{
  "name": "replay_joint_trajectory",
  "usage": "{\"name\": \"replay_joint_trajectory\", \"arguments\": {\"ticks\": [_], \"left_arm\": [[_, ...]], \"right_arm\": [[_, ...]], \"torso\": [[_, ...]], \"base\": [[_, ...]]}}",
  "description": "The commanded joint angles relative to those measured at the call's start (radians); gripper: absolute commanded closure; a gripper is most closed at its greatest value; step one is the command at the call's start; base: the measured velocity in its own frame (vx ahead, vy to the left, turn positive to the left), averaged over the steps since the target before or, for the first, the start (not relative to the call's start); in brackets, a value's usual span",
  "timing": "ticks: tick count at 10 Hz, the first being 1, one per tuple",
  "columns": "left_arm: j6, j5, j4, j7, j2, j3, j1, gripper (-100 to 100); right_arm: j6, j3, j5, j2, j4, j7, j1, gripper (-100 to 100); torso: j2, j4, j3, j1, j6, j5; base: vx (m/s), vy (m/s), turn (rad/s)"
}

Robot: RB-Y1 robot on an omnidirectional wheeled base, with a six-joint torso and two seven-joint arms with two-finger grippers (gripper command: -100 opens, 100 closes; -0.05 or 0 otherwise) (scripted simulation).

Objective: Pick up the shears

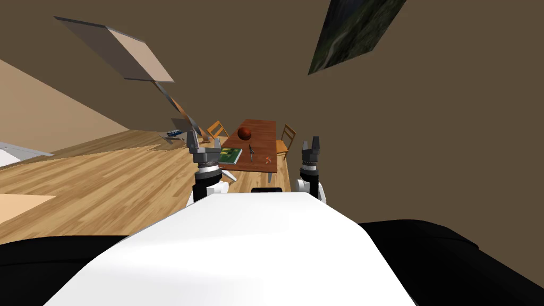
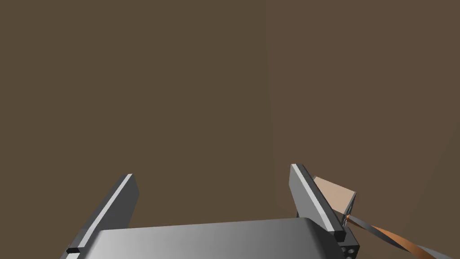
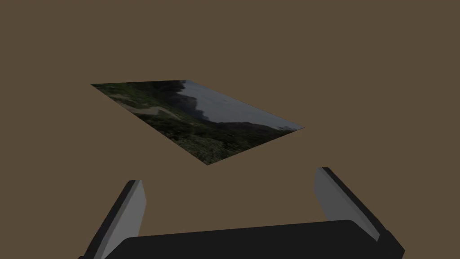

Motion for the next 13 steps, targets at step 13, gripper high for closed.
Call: {"name": "replay_joint_trajectory", "arguments": {"ticks": [13], "left_arm": [[0.088, -0.061, 0.343, -0.201, 0.107, 0.013, -0.076, -100]], "right_arm": [[0.0, 0.0, 0.0, 0.0, 0.0, 0.0, 0.0, 0]], "torso": [[0.006, 0.001, 0.003, -0.002, 0.0, 0.0]], "base": [[-0.079, -0.029, -0.041]]}}
